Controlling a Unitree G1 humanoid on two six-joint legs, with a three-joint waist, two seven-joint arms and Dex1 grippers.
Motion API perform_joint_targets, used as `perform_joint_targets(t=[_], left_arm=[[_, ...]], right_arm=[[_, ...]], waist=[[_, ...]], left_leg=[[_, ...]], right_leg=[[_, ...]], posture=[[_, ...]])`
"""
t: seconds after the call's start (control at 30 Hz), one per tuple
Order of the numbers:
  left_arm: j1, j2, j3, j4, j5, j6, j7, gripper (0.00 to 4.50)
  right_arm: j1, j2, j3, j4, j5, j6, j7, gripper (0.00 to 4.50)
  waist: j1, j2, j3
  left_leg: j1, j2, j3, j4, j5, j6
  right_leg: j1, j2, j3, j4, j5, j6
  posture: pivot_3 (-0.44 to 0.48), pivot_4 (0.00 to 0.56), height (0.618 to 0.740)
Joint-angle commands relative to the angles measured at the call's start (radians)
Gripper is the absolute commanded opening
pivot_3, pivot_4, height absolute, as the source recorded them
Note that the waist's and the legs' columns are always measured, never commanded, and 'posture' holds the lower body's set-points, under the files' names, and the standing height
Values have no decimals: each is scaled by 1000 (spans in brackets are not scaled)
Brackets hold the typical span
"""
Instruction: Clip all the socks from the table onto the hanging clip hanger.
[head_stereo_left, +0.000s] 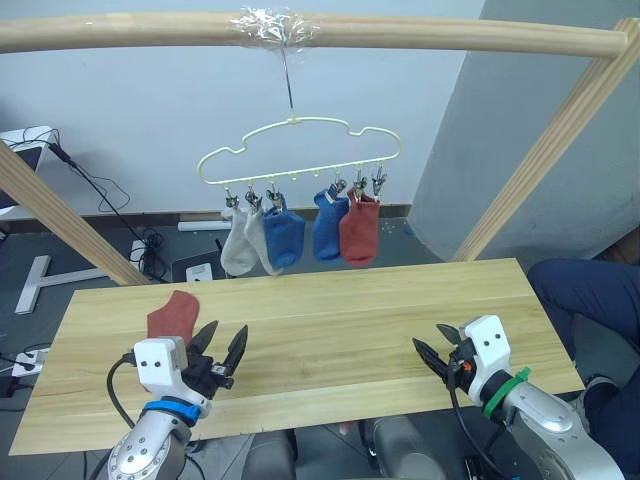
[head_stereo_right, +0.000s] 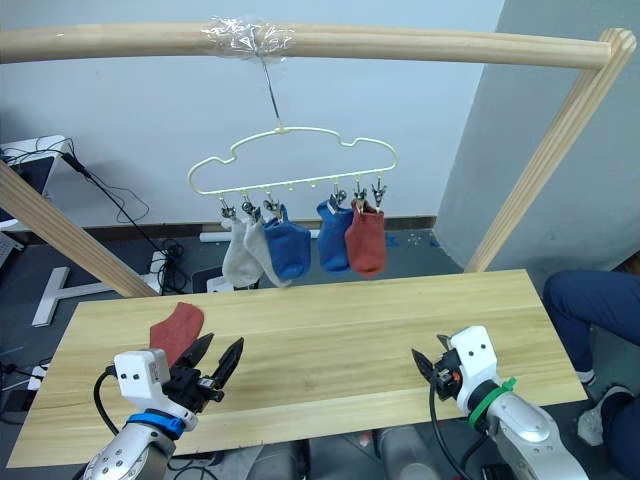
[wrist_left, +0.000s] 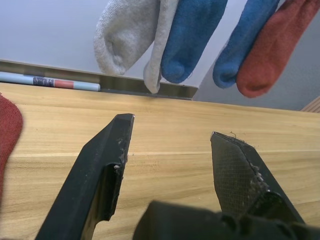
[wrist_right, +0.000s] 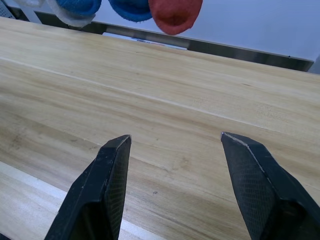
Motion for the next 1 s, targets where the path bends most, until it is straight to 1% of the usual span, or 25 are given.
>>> perform_joint_targets(t=[0.03,0.13,0.17,0.23,0.27,0.37,0.43,0.57,0.7,0.73,0.87,1.0], left_arm=[[-1,10,-5,-40,-11,-19,-18,2806],[-9,25,-3,-51,-28,-2,-38,3382],[-13,29,0,-53,-25,-1,-34,3622],[-39,33,9,-62,-21,17,-10,4305],[-52,33,13,-67,-22,25,1,4455],[-73,35,17,-77,-30,41,9,4455],[-94,49,14,-91,-39,56,-1,4455],[-151,92,4,-126,-62,93,-31,4455],[-197,136,4,-146,-85,138,-55,4455],[-217,148,9,-149,-98,151,-62,4455],[-250,169,18,-153,-124,181,-71,4455],[-312,211,16,-159,-150,220,-92,4455]], right_arm=[[-5,3,1,-26,1,-12,-4,2947],[-25,-1,6,-34,0,-7,-2,2947],[-34,2,5,-39,5,3,-5,2947],[-53,1,6,-42,7,13,-7,2947],[-60,1,7,-42,6,16,-9,2947],[-77,1,8,-43,7,24,-14,2947],[-119,7,9,-52,15,49,-23,2947],[-254,30,3,-69,42,145,-53,2947],[-343,44,3,-90,57,220,-80,2947],[-367,49,4,-99,64,243,-88,2947],[-408,58,5,-118,71,293,-103,2947],[-507,88,14,-141,85,381,-146,2947]], waist=[[0,0,0],[0,0,0],[-1,0,0],[-1,0,0],[0,0,0],[0,0,0],[1,0,0],[-3,0,0],[-1,1,0],[-1,1,0],[0,1,1],[-3,3,3]], left_leg=[[0,0,0,0,0,0],[0,0,0,0,0,0],[0,0,0,0,0,0],[0,0,0,0,0,0],[0,0,0,0,0,0],[0,0,0,0,0,0],[0,0,0,0,0,0],[1,0,0,0,0,0],[2,0,-2,0,0,0],[2,0,-2,0,0,0],[1,0,-2,0,0,0],[1,0,-2,-1,0,0]], right_leg=[[0,0,0,0,0,0],[0,0,0,0,0,0],[0,0,0,0,0,0],[0,0,0,0,0,0],[0,0,0,0,0,0],[1,0,0,0,0,0],[1,0,0,0,0,0],[1,1,0,1,0,0],[3,1,-1,1,0,0],[3,1,-1,1,0,0],[3,1,-1,0,2,4],[3,1,-1,0,2,4]], posture=[[-159,203,740],[-159,205,740],[-159,205,740],[-157,205,740],[-157,205,740],[-157,205,740],[-156,206,740],[-156,206,740],[-156,206,740],[-163,217,740],[-168,220,740],[-182,228,740]])
